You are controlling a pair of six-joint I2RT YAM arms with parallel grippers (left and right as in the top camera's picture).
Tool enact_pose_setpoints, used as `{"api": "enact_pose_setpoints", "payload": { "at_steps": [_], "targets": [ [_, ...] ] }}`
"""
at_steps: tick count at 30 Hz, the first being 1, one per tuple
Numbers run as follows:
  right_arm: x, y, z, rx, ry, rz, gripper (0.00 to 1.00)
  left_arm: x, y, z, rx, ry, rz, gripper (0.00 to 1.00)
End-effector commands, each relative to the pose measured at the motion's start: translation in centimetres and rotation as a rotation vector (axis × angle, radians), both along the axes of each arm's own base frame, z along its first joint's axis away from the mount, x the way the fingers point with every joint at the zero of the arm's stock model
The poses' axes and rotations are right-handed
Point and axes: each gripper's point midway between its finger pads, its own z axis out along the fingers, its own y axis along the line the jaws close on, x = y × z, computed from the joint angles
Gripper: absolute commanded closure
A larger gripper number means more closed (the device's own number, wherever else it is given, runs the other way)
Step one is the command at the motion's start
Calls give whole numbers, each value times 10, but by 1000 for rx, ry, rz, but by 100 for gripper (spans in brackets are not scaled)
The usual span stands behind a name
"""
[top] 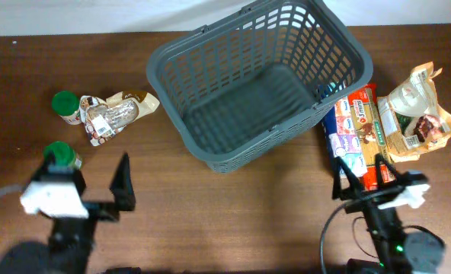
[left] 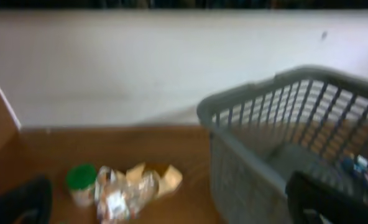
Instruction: Pack container
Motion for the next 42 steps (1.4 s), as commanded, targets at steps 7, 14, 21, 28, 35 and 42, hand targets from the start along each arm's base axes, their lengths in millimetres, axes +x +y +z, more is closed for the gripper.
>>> {"api": "enact_pose_setpoints", "payload": {
  "at_steps": [7,14,21,28,35,42],
  "targets": [
    [-23,1,103,-240,239,9,1,35,-6,79,105,287,-77,1],
    [-16,-22,144,-238,554,-74,1,41,-18,102,67,356,-144,1],
    [7,10,161,-159,589,151,13,37,-51,119,6,286,-329,1],
    [47,3,135,-96,712,148,62,26,-69,87,-35,452,-417,79],
    [92,-8,102,-78,818,145,96,3,-119,53,76,594,-622,98],
    [131,-6,72,-69,883,178,96,-15,-168,-12,321,775,-764,98]
  ]
}}
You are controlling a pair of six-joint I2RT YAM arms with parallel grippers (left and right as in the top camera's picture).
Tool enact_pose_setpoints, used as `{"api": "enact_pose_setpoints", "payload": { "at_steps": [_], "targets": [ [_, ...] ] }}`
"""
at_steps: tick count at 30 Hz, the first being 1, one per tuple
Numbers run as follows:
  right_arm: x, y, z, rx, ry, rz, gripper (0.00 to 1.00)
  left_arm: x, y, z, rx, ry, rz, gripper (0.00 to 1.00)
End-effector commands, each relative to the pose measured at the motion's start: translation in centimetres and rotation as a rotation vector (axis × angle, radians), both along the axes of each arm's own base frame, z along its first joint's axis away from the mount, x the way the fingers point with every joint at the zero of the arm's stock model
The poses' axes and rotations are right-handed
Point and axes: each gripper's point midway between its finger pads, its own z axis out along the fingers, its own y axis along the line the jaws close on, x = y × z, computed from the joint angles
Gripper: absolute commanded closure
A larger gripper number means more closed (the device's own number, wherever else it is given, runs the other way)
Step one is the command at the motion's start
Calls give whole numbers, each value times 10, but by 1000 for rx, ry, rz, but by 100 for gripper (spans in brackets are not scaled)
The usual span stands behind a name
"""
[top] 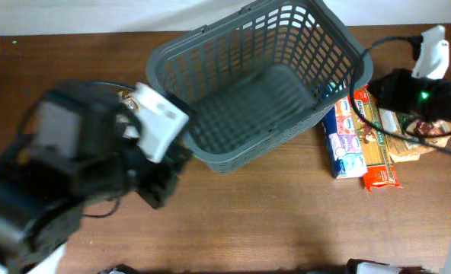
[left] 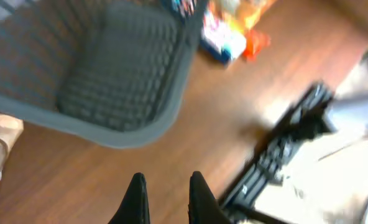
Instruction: Pack container
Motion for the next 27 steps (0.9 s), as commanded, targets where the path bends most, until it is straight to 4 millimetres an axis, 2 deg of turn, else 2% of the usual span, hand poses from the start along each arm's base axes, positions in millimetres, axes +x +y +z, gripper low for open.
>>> {"api": "enact_pose_setpoints", "payload": {
  "at_steps": [1,10,12,15,20,27],
  "targets": [
    [17,12,-4,6,-7,44,96,2,-15,-45,184,39,-67,98],
    [55,71,-11,-26,-95,233,96,24,-61,-130,349,113,-150,98],
    [61,78,-17,-30,-89,248,96,28,-67,-149,375,141,-158,98],
    [68,76,-32,-52,-52,235,96,36,-71,-168,408,159,-153,98],
    [73,69,-58,-80,33,212,96,49,-73,-175,431,121,-127,98],
    [64,63,-85,-108,149,205,96,67,-56,-174,495,66,-53,98]
  ]
}}
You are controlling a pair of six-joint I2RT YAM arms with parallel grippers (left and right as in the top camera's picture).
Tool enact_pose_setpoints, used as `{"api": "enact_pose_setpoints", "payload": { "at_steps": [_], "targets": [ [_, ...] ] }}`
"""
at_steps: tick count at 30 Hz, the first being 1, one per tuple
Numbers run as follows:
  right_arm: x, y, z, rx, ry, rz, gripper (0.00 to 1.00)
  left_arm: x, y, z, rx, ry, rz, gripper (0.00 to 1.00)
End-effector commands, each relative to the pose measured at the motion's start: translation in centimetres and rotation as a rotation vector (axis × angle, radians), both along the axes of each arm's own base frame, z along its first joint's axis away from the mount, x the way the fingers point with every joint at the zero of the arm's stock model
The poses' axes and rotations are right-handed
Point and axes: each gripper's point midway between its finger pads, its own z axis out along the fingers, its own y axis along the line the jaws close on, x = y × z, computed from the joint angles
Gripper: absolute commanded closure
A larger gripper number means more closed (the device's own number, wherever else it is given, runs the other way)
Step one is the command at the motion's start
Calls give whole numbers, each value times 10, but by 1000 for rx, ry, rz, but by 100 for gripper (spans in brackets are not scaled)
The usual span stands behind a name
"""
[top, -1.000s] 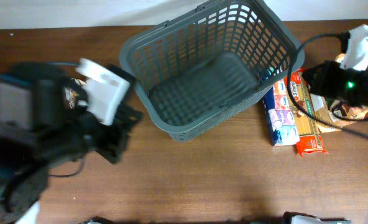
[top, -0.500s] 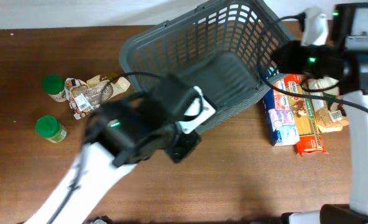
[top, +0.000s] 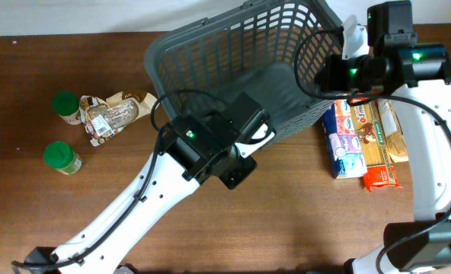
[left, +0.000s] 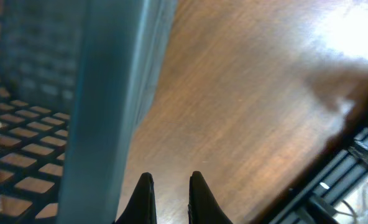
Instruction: Pack container
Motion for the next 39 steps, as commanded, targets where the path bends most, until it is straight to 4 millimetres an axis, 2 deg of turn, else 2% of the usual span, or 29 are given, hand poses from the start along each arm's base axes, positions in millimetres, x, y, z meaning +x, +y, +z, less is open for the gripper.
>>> {"api": "enact_pose_setpoints", "payload": {
  "at_steps": [1,5,6,12,16,19,21,23,24,27,29,31,33,35,36,39],
  "targets": [
    [-4,-3,-6,-39,22,16,96,15,17,2,51,-54,42,98],
    [-15,-4,-11,-64,57,63,96,26,31,2,53,-54,112,98],
    [-22,-4,-14,-72,82,79,96,32,41,2,65,-59,155,98],
    [-38,-5,-21,-76,151,88,96,45,68,1,77,-45,242,98],
    [-39,-5,-13,-77,127,94,96,48,77,4,75,-47,272,98],
    [-33,-5,12,-76,29,93,96,39,81,18,53,-69,275,98],
    [-28,-7,39,-75,-63,83,96,33,85,36,17,-101,294,98],
    [-23,-15,79,-79,-191,52,96,25,94,68,-57,-172,334,98],
    [-22,-20,92,-77,-227,35,96,22,99,78,-78,-200,354,96],
    [-19,-46,130,-83,-329,-46,96,14,127,110,-130,-310,456,90],
    [-19,-63,137,-92,-348,-89,96,9,150,126,-148,-376,533,87],
    [-18,-91,135,-118,-338,-168,96,2,168,138,-168,-420,583,86],
    [-14,-121,121,-139,-284,-283,96,-5,185,147,-182,-454,634,86],
    [-10,-134,105,-140,-240,-312,96,-9,194,151,-187,-472,667,86],
    [-6,-141,91,-138,-200,-323,96,-11,201,153,-189,-485,690,86],
    [3,-145,65,-132,-131,-324,96,-13,211,155,-183,-499,727,86]
  ]
}}
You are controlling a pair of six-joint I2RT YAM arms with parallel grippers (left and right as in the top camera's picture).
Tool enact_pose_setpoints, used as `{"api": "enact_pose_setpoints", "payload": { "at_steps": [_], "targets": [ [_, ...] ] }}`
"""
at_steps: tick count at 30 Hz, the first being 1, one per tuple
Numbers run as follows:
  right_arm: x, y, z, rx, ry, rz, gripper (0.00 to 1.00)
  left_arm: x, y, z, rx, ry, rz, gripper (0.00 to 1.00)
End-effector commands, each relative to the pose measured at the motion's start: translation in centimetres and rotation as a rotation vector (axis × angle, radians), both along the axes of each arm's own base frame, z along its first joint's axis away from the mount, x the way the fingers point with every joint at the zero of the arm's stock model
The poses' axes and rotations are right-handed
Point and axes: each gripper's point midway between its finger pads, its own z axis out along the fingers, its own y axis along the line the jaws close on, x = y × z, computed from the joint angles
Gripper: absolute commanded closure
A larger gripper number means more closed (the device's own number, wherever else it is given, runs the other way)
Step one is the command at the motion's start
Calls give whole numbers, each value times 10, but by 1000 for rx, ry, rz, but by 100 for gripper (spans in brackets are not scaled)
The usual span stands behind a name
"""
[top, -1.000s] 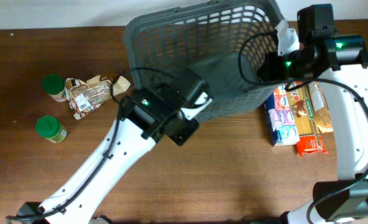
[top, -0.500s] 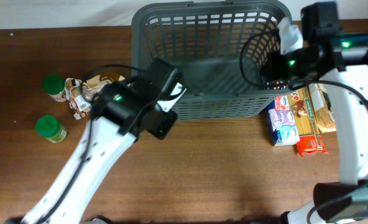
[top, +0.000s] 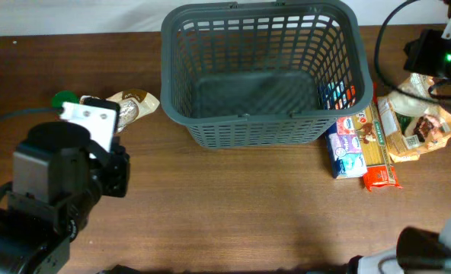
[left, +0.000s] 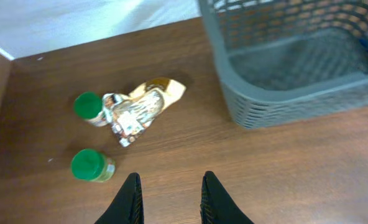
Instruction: Pack container
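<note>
The grey mesh basket (top: 260, 46) stands at the back middle, square to the table; it also fills the upper right of the left wrist view (left: 296, 62). Left of it lie a crinkly snack bag (left: 140, 109) and two green-lidded jars (left: 87, 106) (left: 89, 167). My left gripper (left: 170, 177) hangs open above bare wood near them, holding nothing. To the right of the basket lie a blue-white pack (top: 346, 148), a red-orange pack (top: 378, 148) and tan bags (top: 417, 114). My right gripper (top: 437, 55) is above the bags, its fingers hidden.
My left arm's bulk (top: 58, 190) covers the table's near left in the overhead view and hides the nearer jar. A white wall edge runs behind the basket. Cables trail from the right arm over the bags.
The basket was skewed and now sits square. My left gripper was at its front wall; it is now back over the left side, fingers wider apart. The right arm has gone from the basket's right rim to above the bags.
Both arms were first low at the near edge, the basket skewed. Then the left arm was in front of the basket and the right by its right rim. Later both were at the basket's walls. Now the basket is square and both arms are away from it.
</note>
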Motion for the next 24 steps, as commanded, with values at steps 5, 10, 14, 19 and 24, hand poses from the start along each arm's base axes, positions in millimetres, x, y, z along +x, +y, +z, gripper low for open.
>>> {"api": "enact_pose_setpoints", "payload": {
  "at_steps": [5,10,14,19,24],
  "targets": [
    [34,-15,-82,59,205,-54,96,-1,17,-4,12,22,81,87],
    [53,-13,-115,99,261,-48,96,-8,19,-11,26,62,80,87],
    [70,18,-125,168,251,50,96,-10,20,-14,31,77,80,87],
    [79,48,-128,165,244,118,96,-11,20,-14,31,80,80,87],
    [84,71,-125,154,222,170,96,-13,21,-16,35,91,80,87]
  ]
}}
